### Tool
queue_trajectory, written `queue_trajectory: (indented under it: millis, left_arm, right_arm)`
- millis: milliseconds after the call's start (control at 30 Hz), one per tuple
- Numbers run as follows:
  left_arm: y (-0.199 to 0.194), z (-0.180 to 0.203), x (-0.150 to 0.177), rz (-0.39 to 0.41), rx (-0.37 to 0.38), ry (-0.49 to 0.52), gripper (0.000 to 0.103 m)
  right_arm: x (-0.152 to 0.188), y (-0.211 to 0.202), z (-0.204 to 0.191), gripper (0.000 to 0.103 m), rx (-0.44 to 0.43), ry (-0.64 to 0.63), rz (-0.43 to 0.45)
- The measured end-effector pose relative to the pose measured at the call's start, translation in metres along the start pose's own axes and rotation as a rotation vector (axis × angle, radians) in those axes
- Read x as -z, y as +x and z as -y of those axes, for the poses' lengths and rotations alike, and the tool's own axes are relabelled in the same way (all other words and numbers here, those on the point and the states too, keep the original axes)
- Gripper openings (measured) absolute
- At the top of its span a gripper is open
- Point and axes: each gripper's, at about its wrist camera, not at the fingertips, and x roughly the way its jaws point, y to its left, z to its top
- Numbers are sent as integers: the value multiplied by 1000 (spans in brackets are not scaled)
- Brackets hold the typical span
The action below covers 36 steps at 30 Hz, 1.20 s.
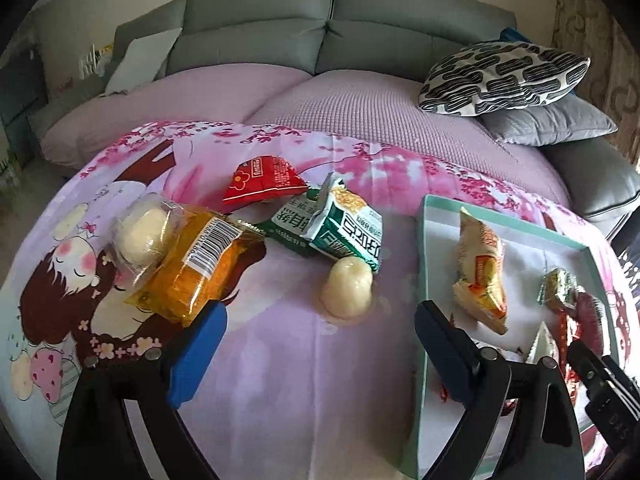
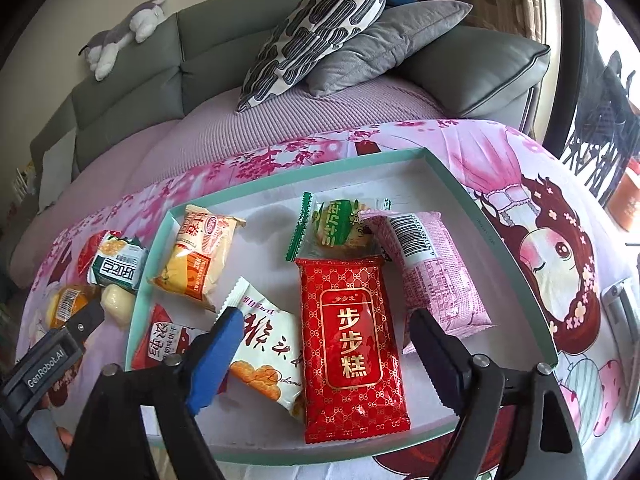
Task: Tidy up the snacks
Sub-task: 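Withdraw both open grippers from the tray toward the snack pile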
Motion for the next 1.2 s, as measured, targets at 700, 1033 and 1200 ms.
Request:
queue_trajectory:
  millis: [700,1033,1200]
  left_arm:
    - [-11,6,-2,55,-18,55,103]
    - [-21,-9,-13,91,8,12,103]
    - [-21,-26,-21,62,-15,-12,103]
  right_arm:
    - [-1,-4,-12,103,-5,-21,28]
    - [-2,-13,-43,103,-9,-90,85]
    - [-4,-17,-48,103,-64,-19,101]
